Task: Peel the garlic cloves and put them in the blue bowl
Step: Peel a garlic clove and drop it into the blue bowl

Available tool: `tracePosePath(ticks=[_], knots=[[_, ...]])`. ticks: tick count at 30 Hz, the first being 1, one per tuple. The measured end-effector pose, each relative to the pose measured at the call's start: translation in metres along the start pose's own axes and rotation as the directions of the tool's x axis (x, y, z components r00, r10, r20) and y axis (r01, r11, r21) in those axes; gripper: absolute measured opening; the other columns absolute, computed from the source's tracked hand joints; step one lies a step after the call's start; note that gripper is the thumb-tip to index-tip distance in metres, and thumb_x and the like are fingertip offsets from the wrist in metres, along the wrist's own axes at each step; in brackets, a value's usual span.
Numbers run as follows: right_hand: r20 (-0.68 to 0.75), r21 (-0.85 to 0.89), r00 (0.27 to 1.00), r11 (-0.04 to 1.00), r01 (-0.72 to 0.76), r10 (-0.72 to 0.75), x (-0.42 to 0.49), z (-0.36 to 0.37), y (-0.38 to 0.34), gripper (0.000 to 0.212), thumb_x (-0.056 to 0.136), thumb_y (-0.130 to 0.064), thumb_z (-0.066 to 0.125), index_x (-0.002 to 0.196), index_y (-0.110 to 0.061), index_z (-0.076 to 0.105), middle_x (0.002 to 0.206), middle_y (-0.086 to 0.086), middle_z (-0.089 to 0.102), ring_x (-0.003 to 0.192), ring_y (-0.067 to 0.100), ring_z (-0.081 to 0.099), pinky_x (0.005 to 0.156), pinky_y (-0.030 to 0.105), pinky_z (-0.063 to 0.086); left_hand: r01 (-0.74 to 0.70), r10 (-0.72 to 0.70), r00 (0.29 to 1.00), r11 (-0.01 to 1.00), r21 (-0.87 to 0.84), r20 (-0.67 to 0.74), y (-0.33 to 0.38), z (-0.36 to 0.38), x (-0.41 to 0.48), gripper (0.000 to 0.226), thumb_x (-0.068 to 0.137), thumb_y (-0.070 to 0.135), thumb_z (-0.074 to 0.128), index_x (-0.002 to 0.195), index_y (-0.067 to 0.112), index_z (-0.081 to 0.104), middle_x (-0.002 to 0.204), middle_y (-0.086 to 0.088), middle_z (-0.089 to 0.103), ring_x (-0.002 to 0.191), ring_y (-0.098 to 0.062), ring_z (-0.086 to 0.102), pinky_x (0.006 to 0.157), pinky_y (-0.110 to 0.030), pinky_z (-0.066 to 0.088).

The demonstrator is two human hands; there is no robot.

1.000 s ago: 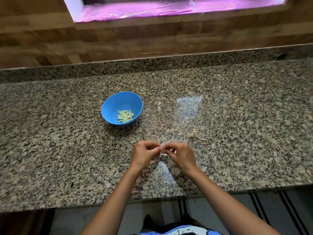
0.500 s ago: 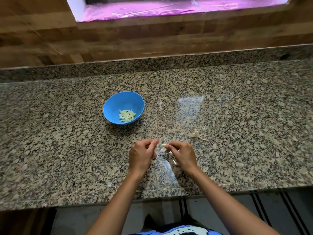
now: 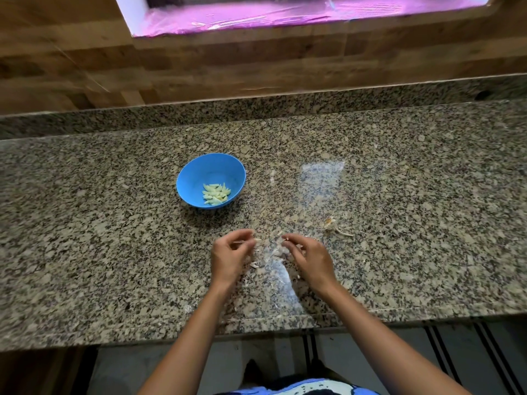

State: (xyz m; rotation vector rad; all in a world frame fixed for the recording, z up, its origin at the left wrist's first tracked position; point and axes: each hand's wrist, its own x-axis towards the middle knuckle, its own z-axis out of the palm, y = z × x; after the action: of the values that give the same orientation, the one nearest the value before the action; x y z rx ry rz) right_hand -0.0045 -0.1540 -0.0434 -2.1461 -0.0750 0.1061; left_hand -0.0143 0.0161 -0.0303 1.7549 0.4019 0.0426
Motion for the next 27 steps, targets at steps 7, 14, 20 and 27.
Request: tracePosePath(ticks=[7, 14, 20, 27], knots=[[-0.141, -0.216, 0.989, 0.976, 0.02, -0.051, -0.01, -0.004, 0.022, 0.039, 0.092, -0.025, 0.054, 0.13, -0.027, 0.048, 0.137, -0.003, 0.048, 0.127, 0.011, 0.043, 0.105, 0.025, 0.033, 0.008, 0.13, 0.953, 0.891, 0.453, -0.273, -0.042, -0.049, 0.009, 0.028, 0.087, 0.014, 0.064, 0.115, 0.016, 0.065, 0.109, -0.006, 0.067, 0.081, -0.012, 0.059, 0.06, -0.017, 0.048], [0.294, -0.597, 0.954, 0.767, 0.233, -0.061, -0.012, -0.001, 0.043, 0.065, 0.085, -0.062, -0.004, 0.143, -0.034, -0.015, 0.15, -0.006, -0.028, 0.132, 0.001, -0.032, 0.111, 0.033, -0.022, -0.284, 0.217, 0.958, 0.624, 0.728, 0.188, -0.063, 0.0, -0.04, 0.067, 0.095, 0.054, 0.012, 0.149, 0.023, -0.015, 0.155, 0.003, -0.025, 0.142, -0.008, -0.019, 0.118, -0.03, -0.005], [0.159, -0.701, 0.987, 0.703, 0.116, -0.005, -0.024, -0.015, 0.066, 0.074, 0.083, -0.067, -0.014, 0.146, -0.029, -0.01, 0.154, -0.003, -0.017, 0.14, 0.009, -0.022, 0.113, 0.038, -0.011, -0.27, 0.106, 0.962, 0.527, 0.806, 0.252, -0.052, 0.033, -0.005, 0.078, 0.087, 0.064, -0.005, 0.144, 0.014, -0.027, 0.151, -0.005, -0.031, 0.14, -0.014, -0.027, 0.114, -0.029, -0.017], [0.054, -0.628, 0.998, 0.778, 0.001, 0.043, -0.028, -0.048, 0.077, 0.074, 0.08, -0.069, -0.01, 0.145, -0.033, -0.011, 0.151, -0.01, -0.02, 0.139, 0.007, -0.021, 0.107, 0.028, -0.028, -0.581, 0.135, 0.764, 0.57, 0.582, 0.631, -0.018, 0.073, 0.036, 0.057, 0.097, 0.053, 0.01, 0.148, 0.028, 0.016, 0.153, 0.015, 0.006, 0.145, -0.008, 0.001, 0.113, -0.025, -0.009]])
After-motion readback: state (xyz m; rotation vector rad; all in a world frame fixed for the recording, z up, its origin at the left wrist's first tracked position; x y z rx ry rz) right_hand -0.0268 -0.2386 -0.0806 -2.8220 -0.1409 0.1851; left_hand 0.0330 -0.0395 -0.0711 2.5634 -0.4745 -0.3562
